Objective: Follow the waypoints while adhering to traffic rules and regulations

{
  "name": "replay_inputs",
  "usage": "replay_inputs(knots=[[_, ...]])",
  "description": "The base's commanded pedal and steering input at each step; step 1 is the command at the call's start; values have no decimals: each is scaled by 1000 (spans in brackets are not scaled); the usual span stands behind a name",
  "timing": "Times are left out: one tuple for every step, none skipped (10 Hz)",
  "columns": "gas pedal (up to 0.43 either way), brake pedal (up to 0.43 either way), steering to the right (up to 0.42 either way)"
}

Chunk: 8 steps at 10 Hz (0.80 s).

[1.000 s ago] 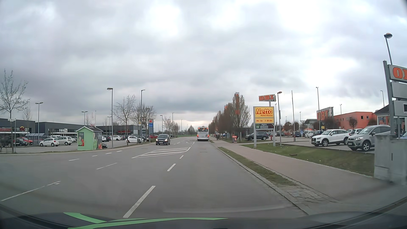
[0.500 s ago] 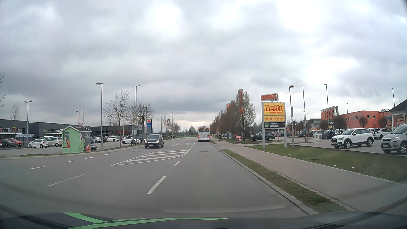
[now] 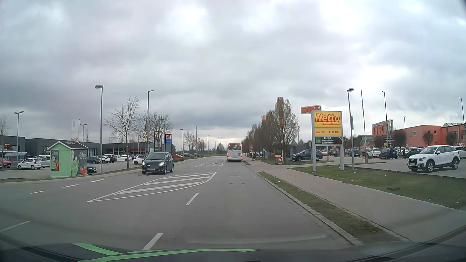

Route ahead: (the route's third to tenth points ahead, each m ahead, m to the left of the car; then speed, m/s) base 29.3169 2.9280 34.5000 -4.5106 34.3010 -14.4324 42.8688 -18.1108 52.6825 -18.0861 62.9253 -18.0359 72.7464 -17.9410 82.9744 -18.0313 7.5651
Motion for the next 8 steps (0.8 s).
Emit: replay_inputs(knots=[[0,0,-2],[0,0,-2],[0,0,-2],[0,0,-2],[0,6,-2],[0,18,-2],[0,30,-2],[0,30,-1]])
